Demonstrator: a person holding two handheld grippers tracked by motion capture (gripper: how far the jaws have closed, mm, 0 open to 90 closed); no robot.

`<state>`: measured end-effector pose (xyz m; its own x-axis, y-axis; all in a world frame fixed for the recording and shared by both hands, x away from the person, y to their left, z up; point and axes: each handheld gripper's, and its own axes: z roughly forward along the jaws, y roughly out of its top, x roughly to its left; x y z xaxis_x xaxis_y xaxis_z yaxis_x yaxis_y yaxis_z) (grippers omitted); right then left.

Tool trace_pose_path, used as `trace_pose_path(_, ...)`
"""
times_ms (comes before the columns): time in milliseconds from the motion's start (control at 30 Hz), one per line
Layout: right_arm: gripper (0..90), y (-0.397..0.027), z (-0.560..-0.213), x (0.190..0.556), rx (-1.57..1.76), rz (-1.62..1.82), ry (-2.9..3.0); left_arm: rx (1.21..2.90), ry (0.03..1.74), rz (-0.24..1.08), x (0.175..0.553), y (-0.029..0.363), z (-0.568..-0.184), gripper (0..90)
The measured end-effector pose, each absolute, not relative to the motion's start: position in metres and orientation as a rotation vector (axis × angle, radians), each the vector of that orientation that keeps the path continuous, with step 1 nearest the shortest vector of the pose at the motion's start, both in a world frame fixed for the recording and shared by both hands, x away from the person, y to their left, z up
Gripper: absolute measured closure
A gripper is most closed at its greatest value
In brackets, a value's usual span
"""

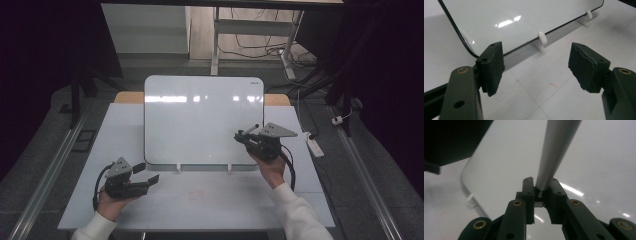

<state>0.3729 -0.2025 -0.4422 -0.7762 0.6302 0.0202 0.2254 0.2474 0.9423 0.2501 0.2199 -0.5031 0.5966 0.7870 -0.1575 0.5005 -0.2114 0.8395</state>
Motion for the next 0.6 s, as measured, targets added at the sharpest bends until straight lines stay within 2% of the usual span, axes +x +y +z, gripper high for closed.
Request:
trace_pose_path(400, 77.6, -0.193, -0.462, 0.345, 0.759, 1.537, 2.307, 1.835, 1.037, 0.417, 0.248, 0.223, -0.500, 30.4)
trace_pose_path(600, 77.6, -0.187, -0.469, 0.338, 0.743, 1.547, 2.356, 1.846, 0.997, 0.479, 0.247, 0.211, -0.493, 30.6)
